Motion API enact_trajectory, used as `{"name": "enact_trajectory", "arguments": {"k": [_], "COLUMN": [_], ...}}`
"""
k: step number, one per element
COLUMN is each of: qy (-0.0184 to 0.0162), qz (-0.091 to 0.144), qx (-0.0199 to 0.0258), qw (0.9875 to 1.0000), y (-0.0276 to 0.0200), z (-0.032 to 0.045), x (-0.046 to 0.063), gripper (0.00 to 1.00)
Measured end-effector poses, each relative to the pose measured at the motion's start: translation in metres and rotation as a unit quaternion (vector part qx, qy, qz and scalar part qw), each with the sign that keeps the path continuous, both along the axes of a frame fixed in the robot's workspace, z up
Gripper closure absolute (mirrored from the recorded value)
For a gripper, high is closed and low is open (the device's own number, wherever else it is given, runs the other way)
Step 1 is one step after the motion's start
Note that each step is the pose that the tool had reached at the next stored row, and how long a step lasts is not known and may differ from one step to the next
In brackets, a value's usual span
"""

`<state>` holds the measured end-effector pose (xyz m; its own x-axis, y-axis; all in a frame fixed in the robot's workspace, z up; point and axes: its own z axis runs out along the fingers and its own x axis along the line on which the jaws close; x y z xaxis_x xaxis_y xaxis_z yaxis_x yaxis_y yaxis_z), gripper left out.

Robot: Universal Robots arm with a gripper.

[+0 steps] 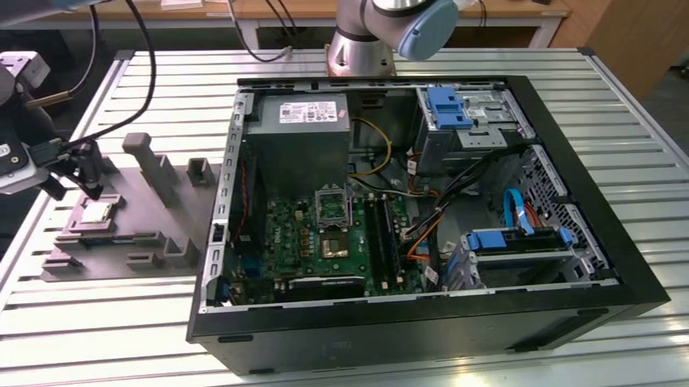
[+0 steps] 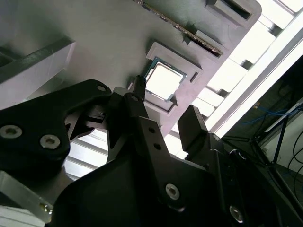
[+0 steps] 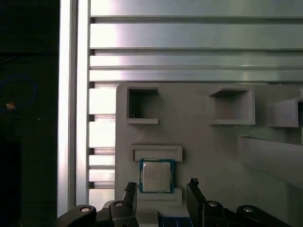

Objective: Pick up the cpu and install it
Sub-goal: 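Pick up the cpu and move it towards the insertion slot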

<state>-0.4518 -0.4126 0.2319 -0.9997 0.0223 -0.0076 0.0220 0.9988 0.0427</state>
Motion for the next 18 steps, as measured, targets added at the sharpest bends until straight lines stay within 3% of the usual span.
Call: {"name": "enact_trajectory", "arguments": {"k": [10, 18], "qy": [-0.0001, 0.0000], "qz": [0.000, -0.001], "qx": [0.0000, 0.0000], "qw": [1.0000, 1.0000], "y": [0.0000, -0.0001], "z": [-0.0178, -0.0257], "x": [0.000, 0.000], "gripper": [0.45, 0.45]}}
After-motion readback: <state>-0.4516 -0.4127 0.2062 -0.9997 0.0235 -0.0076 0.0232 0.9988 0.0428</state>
